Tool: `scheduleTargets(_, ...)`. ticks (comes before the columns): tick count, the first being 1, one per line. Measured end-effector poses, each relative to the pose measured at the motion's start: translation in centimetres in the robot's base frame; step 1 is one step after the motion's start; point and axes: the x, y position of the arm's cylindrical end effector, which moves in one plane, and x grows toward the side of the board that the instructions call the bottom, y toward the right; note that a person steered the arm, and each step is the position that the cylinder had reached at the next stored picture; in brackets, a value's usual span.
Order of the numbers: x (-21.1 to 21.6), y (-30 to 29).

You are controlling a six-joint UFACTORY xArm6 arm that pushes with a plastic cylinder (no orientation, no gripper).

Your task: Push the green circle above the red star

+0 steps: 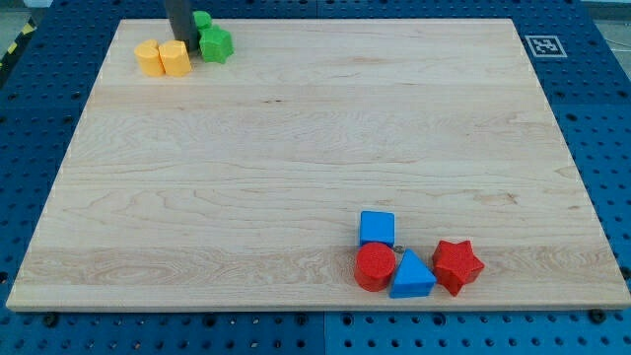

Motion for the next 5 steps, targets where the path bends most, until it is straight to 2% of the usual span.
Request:
scheduleTargets(1, -0.2, -3.1)
scheduleTargets(2, -2.8, -6.8)
scheduleTargets(3, -4.6, -5.3)
scheduleTargets(4, -4.6, 1.5)
scheduleTargets(5, -3.3, 10.9)
